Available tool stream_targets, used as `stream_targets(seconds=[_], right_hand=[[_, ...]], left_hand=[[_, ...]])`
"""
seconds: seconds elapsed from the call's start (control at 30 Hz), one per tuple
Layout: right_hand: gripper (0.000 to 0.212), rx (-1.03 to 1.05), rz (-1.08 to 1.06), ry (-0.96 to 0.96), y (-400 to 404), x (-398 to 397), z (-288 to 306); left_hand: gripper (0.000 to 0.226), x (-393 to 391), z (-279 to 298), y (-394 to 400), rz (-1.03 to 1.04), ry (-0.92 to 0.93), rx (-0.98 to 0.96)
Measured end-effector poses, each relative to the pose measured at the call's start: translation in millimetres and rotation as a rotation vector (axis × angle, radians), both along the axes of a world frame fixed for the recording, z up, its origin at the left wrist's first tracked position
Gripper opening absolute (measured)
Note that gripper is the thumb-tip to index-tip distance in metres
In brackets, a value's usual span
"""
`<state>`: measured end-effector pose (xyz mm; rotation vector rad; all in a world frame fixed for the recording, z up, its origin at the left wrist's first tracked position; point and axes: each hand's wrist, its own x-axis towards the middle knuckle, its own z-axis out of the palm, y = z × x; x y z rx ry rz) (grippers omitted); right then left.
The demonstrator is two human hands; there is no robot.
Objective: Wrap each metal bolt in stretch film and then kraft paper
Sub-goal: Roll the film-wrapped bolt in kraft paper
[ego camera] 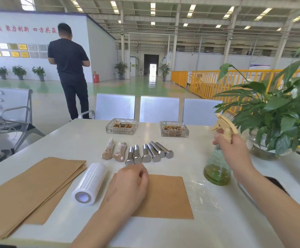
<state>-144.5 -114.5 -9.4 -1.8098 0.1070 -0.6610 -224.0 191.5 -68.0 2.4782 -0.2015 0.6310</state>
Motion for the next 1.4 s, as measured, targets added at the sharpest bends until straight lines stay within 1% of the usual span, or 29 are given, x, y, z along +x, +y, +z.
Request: stream_targets(seconds=[0.07, 0.1, 0.2, 0.3, 0.37, 0.43, 0.5, 0.53, 0.57, 0.63, 0.67, 0.73, 0.77, 0.8, 0.9, 0.97, 1.03, 1.13, 1.17, 1.23, 1.4], right_hand=[[0.011, 0.015, -0.002, -0.051, 1, 0, -5], [0.010, 0.018, 0.001, -0.065, 1, 1, -6], [0.010, 0.020, 0.003, -0.080, 0, 3, -7], [0.010, 0.013, 0.014, -0.080, -1, 4, -8], [0.009, 0.016, 0.020, -0.083, -1, 4, -8], [0.010, 0.026, 0.028, -0.089, -1, 5, -9], [0.013, 0.025, 0.037, -0.094, -1, 4, -9], [0.013, 0.024, 0.040, -0.096, -1, 4, -9], [0.013, 0.022, 0.045, -0.096, -1, 4, -8], [0.013, 0.023, 0.054, -0.095, -2, 3, -8], [0.013, 0.024, 0.057, -0.094, -2, 3, -8], [0.015, 0.025, 0.057, -0.097, -2, 4, -7], [0.017, 0.025, 0.056, -0.099, -2, 4, -7], [0.018, 0.024, 0.054, -0.100, -2, 5, -7], [0.016, 0.026, 0.048, -0.104, -2, 6, -7], [0.014, 0.029, 0.052, -0.111, -2, 6, -7], [0.017, 0.024, 0.050, -0.109, -1, 6, -7], [0.024, 0.027, 0.045, -0.104, -1, 6, -8], [0.024, 0.027, 0.044, -0.100, -1, 6, -8], [0.018, 0.038, 0.045, -0.094, -2, 7, -9], [0.008, 0.047, 0.057, -0.094, -3, 8, -10]], left_hand=[[0.015, 21, 14, 8, 0.091, 0.050, 0.029], [0.015, 32, 22, 11, 0.138, 0.084, 0.065], [0.021, 62, 38, 15, 0.247, 0.217, 0.191], [0.031, 80, 38, 14, 0.292, 0.355, 0.302], [0.032, 87, 33, 13, 0.319, 0.367, 0.376], [0.033, 90, 27, 13, 0.326, 0.353, 0.406], [0.035, 92, 23, 14, 0.345, 0.332, 0.381], [0.036, 92, 23, 15, 0.350, 0.326, 0.336], [0.032, 92, 23, 17, 0.354, 0.317, 0.269], [0.014, 91, 29, 23, 0.358, 0.303, 0.093], [0.023, 89, 33, 27, 0.370, 0.305, 0.007], [0.039, 85, 42, 36, 0.383, 0.306, -0.074], [0.044, 82, 47, 40, 0.370, 0.294, -0.073], [0.044, 76, 52, 42, 0.346, 0.288, -0.070], [0.025, 56, 59, 46, 0.185, 0.296, -0.083], [0.023, 45, 56, 45, 0.033, 0.346, -0.163], [0.018, 34, 46, 42, -0.119, 0.398, -0.253], [0.014, 17, 28, 40, -0.267, 0.422, -0.310], [0.019, 12, 23, 40, -0.296, 0.420, -0.297], [0.026, 3, 14, 41, -0.317, 0.378, -0.207], [0.022, -3, 5, 42, -0.362, 0.291, -0.125]])
